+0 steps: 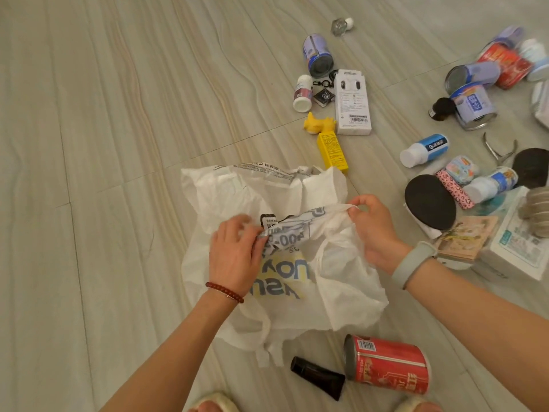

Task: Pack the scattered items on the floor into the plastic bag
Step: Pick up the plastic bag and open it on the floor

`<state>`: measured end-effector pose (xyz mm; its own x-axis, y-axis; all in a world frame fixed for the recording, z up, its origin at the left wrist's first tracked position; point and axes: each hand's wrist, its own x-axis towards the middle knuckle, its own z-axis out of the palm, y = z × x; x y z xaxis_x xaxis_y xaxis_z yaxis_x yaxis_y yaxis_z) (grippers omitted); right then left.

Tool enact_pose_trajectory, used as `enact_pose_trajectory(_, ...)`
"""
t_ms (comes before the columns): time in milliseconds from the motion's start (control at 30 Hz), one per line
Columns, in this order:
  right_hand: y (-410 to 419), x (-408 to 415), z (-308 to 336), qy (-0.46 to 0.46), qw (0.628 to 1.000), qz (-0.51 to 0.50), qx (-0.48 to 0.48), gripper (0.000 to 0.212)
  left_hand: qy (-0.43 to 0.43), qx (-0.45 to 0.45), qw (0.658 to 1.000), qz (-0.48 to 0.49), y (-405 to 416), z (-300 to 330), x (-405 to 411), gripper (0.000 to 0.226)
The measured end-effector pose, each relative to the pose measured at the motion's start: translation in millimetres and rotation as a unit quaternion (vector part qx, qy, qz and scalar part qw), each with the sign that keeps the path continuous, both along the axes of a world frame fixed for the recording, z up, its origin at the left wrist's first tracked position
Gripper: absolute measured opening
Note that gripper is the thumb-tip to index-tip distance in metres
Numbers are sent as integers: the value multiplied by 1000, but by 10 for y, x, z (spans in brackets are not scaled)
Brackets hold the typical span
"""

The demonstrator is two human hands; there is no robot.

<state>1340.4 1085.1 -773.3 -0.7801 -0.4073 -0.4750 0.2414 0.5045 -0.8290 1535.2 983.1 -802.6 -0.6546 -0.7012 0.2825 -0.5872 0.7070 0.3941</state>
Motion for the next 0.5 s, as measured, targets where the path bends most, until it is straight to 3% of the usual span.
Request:
enact_pose_trajectory(67,4,94,-17,36,999,8,3,30,29,-66,996,46,-25,17,-30,27)
enact_pose_trajectory(167,-31,183,-54,48,999,-7,-7,29,71,-168,983,-7,68,78,-107,44)
enact_pose_trajectory(267,-73,186,-46,16,1000,4,-8,33,-24,-154,986,-54,187,-3,-146,44)
enact_pose_trajectory(333,-61,195,8,-52,998,28,-15,33,-85,-107,988,-65,100,-102,-141,47)
enact_pose_trajectory(400,-15,207,53,-74,995,61,-16,31,-78,-30,991,-103,-32,-179,-107,35)
enact_pose_trajectory(467,70,167,88,82,980,179,27,19,-50,133,986,-86,-75,-64,-103,30)
enact_pose_trajectory(500,118,124,90,194,942,265,67,10,-37,217,974,-60,-63,8,-126,30)
